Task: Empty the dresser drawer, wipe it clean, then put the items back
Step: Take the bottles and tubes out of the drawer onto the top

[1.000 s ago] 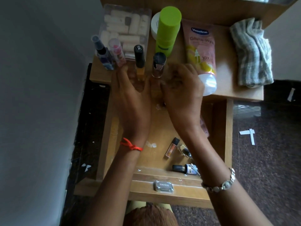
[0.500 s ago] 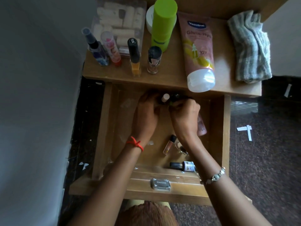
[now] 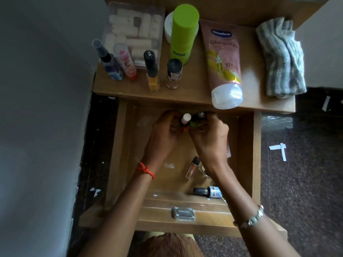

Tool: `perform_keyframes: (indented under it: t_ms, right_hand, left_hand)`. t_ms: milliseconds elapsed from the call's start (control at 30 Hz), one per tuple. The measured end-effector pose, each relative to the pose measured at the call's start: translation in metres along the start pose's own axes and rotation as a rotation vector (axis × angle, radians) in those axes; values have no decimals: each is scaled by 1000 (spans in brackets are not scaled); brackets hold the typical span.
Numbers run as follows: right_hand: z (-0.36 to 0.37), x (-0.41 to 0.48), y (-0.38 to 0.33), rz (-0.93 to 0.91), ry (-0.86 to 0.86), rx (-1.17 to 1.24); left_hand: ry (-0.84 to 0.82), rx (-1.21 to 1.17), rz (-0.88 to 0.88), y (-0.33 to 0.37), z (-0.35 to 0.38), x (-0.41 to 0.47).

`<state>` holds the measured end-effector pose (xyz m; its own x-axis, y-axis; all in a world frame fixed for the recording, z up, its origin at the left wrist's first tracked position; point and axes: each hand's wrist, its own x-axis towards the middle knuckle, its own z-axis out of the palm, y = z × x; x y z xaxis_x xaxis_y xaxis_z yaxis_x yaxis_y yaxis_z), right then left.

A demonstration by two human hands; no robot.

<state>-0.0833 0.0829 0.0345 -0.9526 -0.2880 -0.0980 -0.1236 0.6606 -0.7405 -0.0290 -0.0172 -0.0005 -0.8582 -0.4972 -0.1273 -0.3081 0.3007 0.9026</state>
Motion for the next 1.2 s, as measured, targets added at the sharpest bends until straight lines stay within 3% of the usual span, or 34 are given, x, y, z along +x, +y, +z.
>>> perform_keyframes:
  t_ms: [167,267,467,900,1033,1200]
  right_hand:
    - [-21,-28,-34,-165,124,-59]
    - [-23,-26,-58,-241,237,-66]
    - [-14,12,-85,-145,208,55]
    - [-8,32,-84,-166,323,-65]
    - [-22,2,-85,-203,284,-30]
    - [-26,-19,-65,-137,-7,89]
  left_hand:
    - [95,-129,-102,22,-25,-22]
    - [195,-149,-39,35,-32,-28]
    - [219,-83,45,35,-30,-26]
    - [204,-69,45,30,-30,-17]
    - [166,-129,21,32,-29,-16]
    - [80,-253,24,35,-29,-14]
